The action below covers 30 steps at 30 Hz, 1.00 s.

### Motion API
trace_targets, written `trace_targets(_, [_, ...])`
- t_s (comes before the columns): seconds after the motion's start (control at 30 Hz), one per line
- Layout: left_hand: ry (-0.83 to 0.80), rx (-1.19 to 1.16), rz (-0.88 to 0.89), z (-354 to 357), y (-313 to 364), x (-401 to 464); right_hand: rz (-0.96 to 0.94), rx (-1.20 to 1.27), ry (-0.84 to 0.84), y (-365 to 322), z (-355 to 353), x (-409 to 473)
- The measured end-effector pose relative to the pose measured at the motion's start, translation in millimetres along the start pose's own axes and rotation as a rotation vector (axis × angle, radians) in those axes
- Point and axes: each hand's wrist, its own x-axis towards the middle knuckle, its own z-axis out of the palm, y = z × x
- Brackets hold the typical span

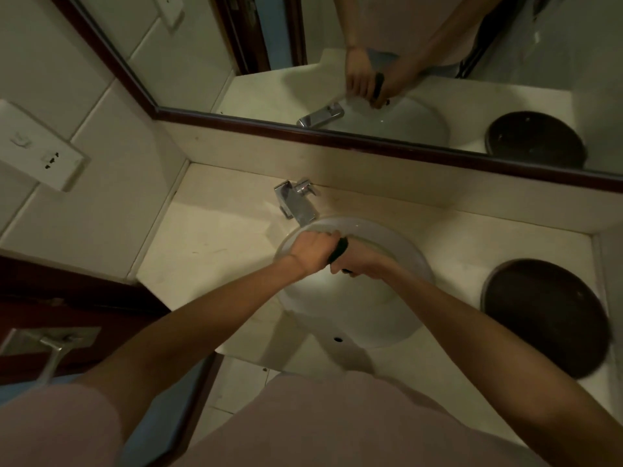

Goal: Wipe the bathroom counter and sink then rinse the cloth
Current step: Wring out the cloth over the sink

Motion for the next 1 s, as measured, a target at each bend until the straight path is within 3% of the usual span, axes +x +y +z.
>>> trace_targets(0.27, [-0.358,-0.058,-0.122,-21.3,5.3,37.8,-0.149,-0.552,0.285,-6.3,-7.2,20.2])
trace_targets(0.43, [-0.485,-0.294,-0.079,-37.9,-10.0,56.1,-0.331,-0.930,0.426,-3.7,-23.5,26.9])
trace_targets(0.7, [-0.829,-0.469,-0.378,-22.8,3.3,66.6,-0.670,-1.100,0.467,18.2,-33.2,30.5])
trace_targets(0.87, [-0.791,-0.336,-0.331,-23.4,8.3,55.3,-0.559,-1.052,0.419,23.6,-25.8,31.3])
trace_targets(1.0, [-0.367,-0.308,-0.164,-32.6,-2.6,31.9,-0.346,-0.826,0.402,17.6,-25.5,27.1])
